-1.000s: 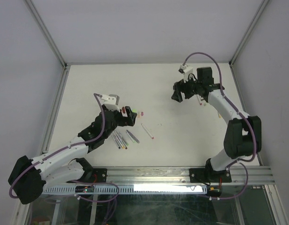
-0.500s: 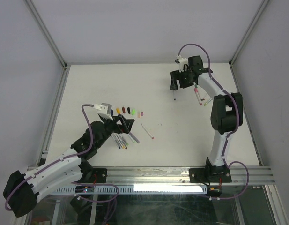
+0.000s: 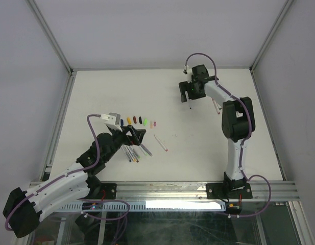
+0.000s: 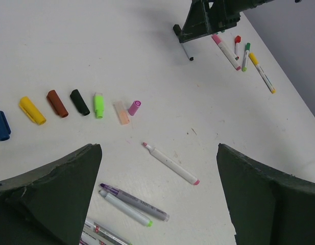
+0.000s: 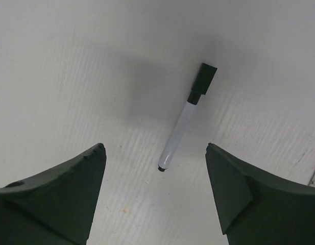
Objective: Open the pen caps
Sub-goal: Pick up the pen from the center of the board.
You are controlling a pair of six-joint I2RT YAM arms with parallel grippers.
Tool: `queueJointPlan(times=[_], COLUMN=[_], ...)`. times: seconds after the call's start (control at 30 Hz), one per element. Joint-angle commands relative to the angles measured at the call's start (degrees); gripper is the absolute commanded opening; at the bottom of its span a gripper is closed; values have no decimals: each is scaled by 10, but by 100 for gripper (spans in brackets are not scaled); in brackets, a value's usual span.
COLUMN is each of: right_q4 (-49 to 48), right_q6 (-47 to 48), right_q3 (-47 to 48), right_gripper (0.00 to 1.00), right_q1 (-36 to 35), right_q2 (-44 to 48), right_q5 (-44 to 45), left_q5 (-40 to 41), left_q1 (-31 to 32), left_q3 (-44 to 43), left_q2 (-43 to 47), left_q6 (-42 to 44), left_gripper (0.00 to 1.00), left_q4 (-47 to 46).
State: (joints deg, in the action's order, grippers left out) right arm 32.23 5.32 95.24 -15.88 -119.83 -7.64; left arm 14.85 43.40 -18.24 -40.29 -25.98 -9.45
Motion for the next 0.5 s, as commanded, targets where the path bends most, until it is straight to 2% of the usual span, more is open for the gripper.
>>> queueJointPlan(times=[0.0, 0.1, 0.23, 0.47], right_q4=[-23, -26, -17, 3], right_q6=[-27, -39, -44, -33], right_q3=[37, 41, 64, 92], right_gripper=[80, 78, 63, 45], right_q1=[-9, -10, -13, -13], right_q2=[-14, -26, -53, -88], right_q5=[56, 73, 80, 92], left_q5=[5, 6, 8, 7], left_q1=[-4, -4, -3, -4], left_q3=[1, -1, 0, -2], left_q2=[9, 10, 9, 9], left_q6=[0, 1, 1, 0], left_gripper=[99, 99, 99, 99], left_q4=[-27, -24, -23, -17])
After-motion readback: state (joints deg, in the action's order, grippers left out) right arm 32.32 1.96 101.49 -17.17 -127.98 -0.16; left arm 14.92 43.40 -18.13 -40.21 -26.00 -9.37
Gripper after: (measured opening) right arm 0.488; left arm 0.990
